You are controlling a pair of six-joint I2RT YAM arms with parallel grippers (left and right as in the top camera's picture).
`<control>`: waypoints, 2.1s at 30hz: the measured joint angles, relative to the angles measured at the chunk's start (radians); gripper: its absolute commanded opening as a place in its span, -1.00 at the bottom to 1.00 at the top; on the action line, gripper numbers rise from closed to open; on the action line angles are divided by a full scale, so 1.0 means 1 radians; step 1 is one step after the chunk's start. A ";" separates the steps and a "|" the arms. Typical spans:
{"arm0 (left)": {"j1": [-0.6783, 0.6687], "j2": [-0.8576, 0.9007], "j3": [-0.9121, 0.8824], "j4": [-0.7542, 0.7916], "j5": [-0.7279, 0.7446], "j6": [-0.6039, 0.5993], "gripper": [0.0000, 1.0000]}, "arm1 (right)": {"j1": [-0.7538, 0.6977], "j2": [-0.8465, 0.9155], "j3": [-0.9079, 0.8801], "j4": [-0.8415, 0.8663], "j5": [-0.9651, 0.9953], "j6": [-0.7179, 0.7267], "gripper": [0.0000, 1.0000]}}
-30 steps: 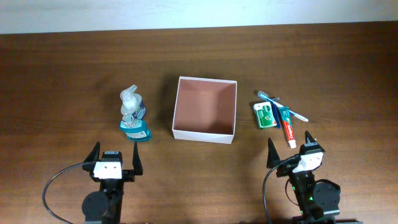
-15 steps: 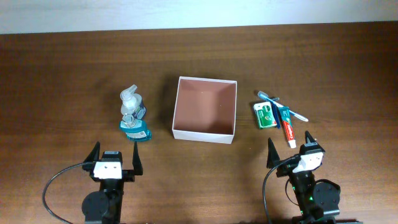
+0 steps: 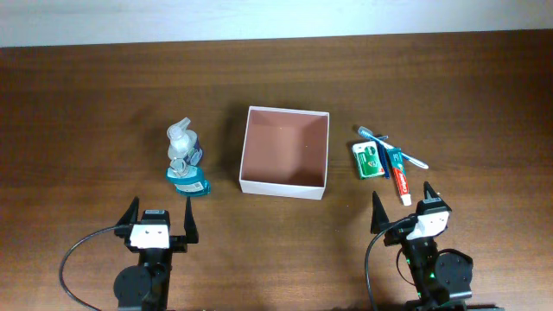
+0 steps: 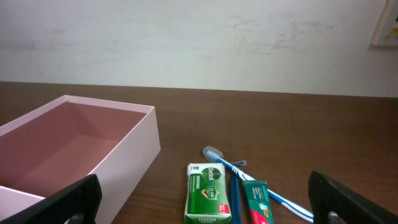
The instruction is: Pack container
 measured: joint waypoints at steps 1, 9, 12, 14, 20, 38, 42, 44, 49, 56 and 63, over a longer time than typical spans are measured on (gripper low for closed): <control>0.000 0.000 0.000 0.000 0.000 0.000 0.99 | 0.000 0.000 0.000 0.000 0.000 0.000 0.97; -0.007 0.000 0.000 0.000 0.000 0.000 1.00 | 0.000 0.000 0.000 0.000 0.000 0.000 0.97; -0.007 0.000 0.000 0.000 0.000 0.000 0.99 | 0.000 0.000 0.000 0.000 0.000 0.000 0.97; -0.007 0.000 0.000 0.000 0.000 0.000 0.99 | 0.000 0.000 0.000 0.000 0.000 0.000 0.97; -0.007 0.000 0.000 0.008 0.000 0.000 0.99 | 0.000 0.000 0.000 0.000 0.000 0.000 0.97; -0.007 0.002 0.000 0.179 0.750 0.000 0.99 | 0.000 0.000 0.000 0.000 0.000 0.000 0.97; -0.007 0.003 0.100 0.109 0.721 -0.021 0.99 | 0.000 0.000 0.000 0.000 0.000 0.001 0.97; -0.007 0.005 0.195 0.018 0.650 -0.029 0.99 | 0.000 0.000 0.000 0.000 0.000 0.000 0.97; -0.008 0.077 0.550 -0.260 0.362 -0.035 0.99 | 0.000 0.000 0.000 0.000 0.000 0.000 0.97; -0.008 0.125 0.668 -0.289 0.495 -0.038 0.99 | 0.000 0.000 0.000 0.000 0.000 0.000 0.97; -0.008 0.127 0.668 -0.378 0.420 -0.089 0.99 | 0.000 0.000 0.000 0.000 0.000 0.000 0.96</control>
